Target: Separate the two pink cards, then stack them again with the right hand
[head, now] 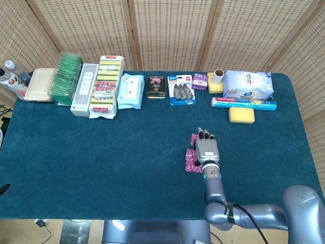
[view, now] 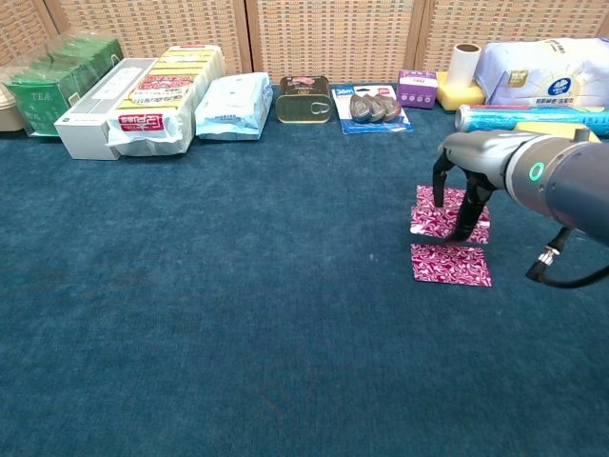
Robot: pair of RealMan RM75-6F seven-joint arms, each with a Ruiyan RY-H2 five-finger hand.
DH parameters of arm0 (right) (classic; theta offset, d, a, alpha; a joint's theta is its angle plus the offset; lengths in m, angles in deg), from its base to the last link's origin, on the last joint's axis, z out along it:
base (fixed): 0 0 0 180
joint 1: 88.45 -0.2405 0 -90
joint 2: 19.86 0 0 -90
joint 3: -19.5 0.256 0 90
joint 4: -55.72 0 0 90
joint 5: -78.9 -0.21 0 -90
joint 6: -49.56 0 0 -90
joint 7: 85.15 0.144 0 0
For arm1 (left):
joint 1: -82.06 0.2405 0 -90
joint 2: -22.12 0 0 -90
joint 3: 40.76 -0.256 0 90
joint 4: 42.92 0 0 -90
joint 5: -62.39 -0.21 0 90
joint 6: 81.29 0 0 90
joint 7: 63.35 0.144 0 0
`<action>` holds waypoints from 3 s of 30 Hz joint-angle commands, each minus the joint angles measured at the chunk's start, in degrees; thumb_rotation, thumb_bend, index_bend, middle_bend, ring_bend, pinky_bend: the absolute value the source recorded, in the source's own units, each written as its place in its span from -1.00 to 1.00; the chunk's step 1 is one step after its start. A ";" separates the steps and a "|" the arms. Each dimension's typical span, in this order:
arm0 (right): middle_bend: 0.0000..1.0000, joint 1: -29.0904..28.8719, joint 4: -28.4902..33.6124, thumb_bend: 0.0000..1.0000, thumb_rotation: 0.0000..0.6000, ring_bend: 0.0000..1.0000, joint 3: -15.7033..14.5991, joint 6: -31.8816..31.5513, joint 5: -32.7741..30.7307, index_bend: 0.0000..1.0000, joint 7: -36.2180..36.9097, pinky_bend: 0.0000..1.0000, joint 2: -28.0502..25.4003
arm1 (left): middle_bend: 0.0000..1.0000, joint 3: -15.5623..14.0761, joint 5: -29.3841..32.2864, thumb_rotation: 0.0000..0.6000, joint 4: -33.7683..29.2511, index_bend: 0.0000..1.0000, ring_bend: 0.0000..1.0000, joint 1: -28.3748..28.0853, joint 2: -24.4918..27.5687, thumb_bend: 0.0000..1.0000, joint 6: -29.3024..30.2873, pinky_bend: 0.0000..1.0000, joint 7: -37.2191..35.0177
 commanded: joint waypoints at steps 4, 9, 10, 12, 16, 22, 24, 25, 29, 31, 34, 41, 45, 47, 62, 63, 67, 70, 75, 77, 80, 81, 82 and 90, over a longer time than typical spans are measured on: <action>-1.00 0.94 1.04 -0.46 1.00 -1.00 0.96 -3.58 -1.27 -0.15 -0.69 -0.77 2.46 | -1.00 -0.11 -0.06 1.00 0.03 -1.00 -1.00 0.08 -0.01 -0.80 0.08 -0.88 -0.02; -1.00 1.78 1.21 -0.46 1.00 -1.00 0.60 -5.49 -0.33 -0.16 -0.62 -0.77 4.33 | -1.00 -0.08 0.08 1.00 -0.03 -1.00 -1.00 -0.06 -0.06 -0.80 -0.09 -0.88 0.28; -1.00 1.98 1.13 -0.46 1.00 -1.00 0.64 -5.66 -0.22 -0.16 -0.57 -0.77 4.67 | -1.00 -0.10 0.07 1.00 -0.03 -1.00 -1.00 -0.07 -0.07 -0.80 -0.14 -0.88 0.32; -1.00 2.32 0.91 -0.46 1.00 -1.00 0.76 -5.64 -0.16 -0.16 -0.76 -0.77 5.20 | -1.00 -0.14 0.04 1.00 -0.02 -1.00 -1.00 -0.07 -0.07 -0.80 -0.14 -0.88 0.36; -1.00 2.94 0.64 -0.45 1.00 -1.00 1.40 -5.12 -0.76 -0.16 -1.31 -0.77 5.59 | -1.00 -0.20 -0.04 1.00 0.06 -1.00 -1.00 -0.01 -0.06 -0.79 -0.03 -0.88 0.10; -1.00 3.43 0.93 -0.46 1.00 -1.00 2.18 -4.64 -1.27 -0.17 -2.38 -0.77 5.67 | -1.00 -0.36 -0.38 1.00 0.08 -1.00 -1.00 0.11 -0.10 -0.79 0.20 -0.88 0.11; -1.00 3.54 1.14 -0.46 1.00 -1.00 2.45 -4.35 -1.61 -0.18 -2.86 -0.77 5.59 | -1.00 -0.36 -0.38 1.00 0.14 -1.00 -1.00 0.17 -0.13 -0.80 0.36 -0.88 0.04; -1.00 3.58 1.30 -0.46 1.00 -1.00 2.52 -4.24 -1.76 -0.19 -3.11 -0.77 5.51 | -1.00 -0.36 -0.38 1.00 0.16 -1.00 -1.00 0.18 -0.13 -0.80 0.40 -0.88 -0.01; -1.00 3.72 1.60 -0.45 1.00 -1.00 2.64 -4.32 -1.42 -0.22 -3.51 -0.77 5.53 | -1.00 -0.38 -0.44 1.00 0.22 -1.00 -1.00 0.21 -0.12 -0.79 0.48 -0.88 -0.15; -1.00 3.80 1.59 -0.45 1.00 -1.00 2.68 -4.26 -1.32 -0.22 -3.63 -0.77 5.62 | -1.00 -0.41 -0.52 1.00 0.25 -1.00 -1.00 0.22 -0.13 -0.79 0.51 -0.88 -0.20; -1.00 3.84 1.21 -0.46 1.00 -1.00 2.91 -4.17 -1.48 -0.23 -3.99 -0.77 5.88 | -1.00 -0.43 -0.55 1.00 0.34 -1.00 -1.00 0.27 -0.11 -0.79 0.62 -0.88 -0.47; -1.00 4.16 1.18 -0.46 1.00 -1.00 3.00 -4.35 -1.38 -0.23 -4.58 -0.77 6.27 | -1.00 -0.45 -0.60 1.00 0.54 -1.00 -1.00 0.36 -0.08 -0.80 0.81 -0.88 -0.77; -1.00 4.52 1.59 -0.46 1.00 -1.00 2.84 -4.33 -1.53 -0.26 -5.00 -0.77 6.09 | -1.00 -0.46 -0.63 1.00 0.59 -1.00 -1.00 0.37 -0.10 -0.79 0.86 -0.88 -0.88; -1.00 4.74 1.86 -0.46 1.00 -1.00 2.83 -4.38 -1.17 -0.30 -4.95 -0.77 5.90 | -1.00 -0.50 -0.68 1.00 0.61 -1.00 -1.00 0.36 -0.11 -0.79 0.83 -0.88 -0.82; -1.00 5.68 3.42 -0.45 1.00 -1.00 2.58 -5.12 -0.15 -0.37 -5.65 -0.77 5.19 | -1.00 -0.62 -0.89 1.00 0.52 -1.00 -1.00 0.42 -0.20 -0.79 0.95 -0.88 -0.62; -1.00 5.78 3.71 -0.46 1.00 -1.00 2.56 -5.11 0.07 -0.37 -5.54 -0.77 5.09 | -1.00 -0.61 -0.89 1.00 0.54 -1.00 -1.00 0.42 -0.20 -0.79 0.99 -0.88 -0.63; -1.00 6.19 6.12 -0.45 1.00 -1.00 1.83 -4.84 3.33 -0.37 -4.41 -0.77 4.20 | -1.00 -0.59 -0.76 1.00 0.49 -1.00 -1.00 0.38 -0.21 -0.80 0.91 -0.88 -0.58; -1.00 6.06 7.70 -0.45 1.00 -1.00 1.53 -4.04 4.47 -0.37 -4.48 -0.78 3.55 | -1.00 -0.63 -0.89 1.00 0.44 -1.00 -1.00 0.39 -0.22 -0.80 0.94 -0.88 -0.48; -1.00 4.62 7.60 -0.46 1.00 -1.00 1.21 -1.32 4.68 -0.37 -6.01 -0.79 3.45 | -1.00 -0.71 -1.01 1.00 0.37 -1.00 -1.00 0.42 -0.28 -0.79 0.95 -0.88 -0.27; -1.00 3.87 6.78 -0.46 1.00 -1.00 1.55 -0.35 3.68 -0.37 -6.66 -0.80 4.00 | -1.00 -0.71 -1.02 1.00 0.40 -1.00 -1.00 0.51 -0.31 -0.79 1.15 -0.88 -0.36; -1.00 3.04 5.49 -0.47 1.00 -1.00 1.74 -0.11 2.53 -0.37 -7.65 -0.80 4.73 | -1.00 -0.70 -0.94 1.00 0.53 -1.00 -1.00 0.56 -0.29 -0.79 1.22 -0.88 -0.63; -1.00 2.79 5.00 -0.47 1.00 -1.00 1.77 -0.18 2.06 -0.37 -7.97 -0.80 5.05 | -1.00 -0.68 -0.92 1.00 0.61 -1.00 -1.00 0.55 -0.24 -0.80 1.22 -0.88 -0.83; -1.00 2.66 4.71 -0.47 1.00 -1.00 1.79 -0.25 1.72 -0.37 -8.15 -0.80 5.24 | -1.00 -0.67 -0.89 1.00 0.67 -1.00 -1.00 0.55 -0.21 -0.80 1.22 -0.88 -0.97; -1.00 2.46 4.36 -0.46 1.00 -1.00 1.26 -0.83 0.73 -0.37 -8.60 -0.80 5.69 | -1.00 -0.65 -0.90 1.00 1.06 -1.00 -1.00 0.55 0.00 -0.80 1.26 -0.88 -2.09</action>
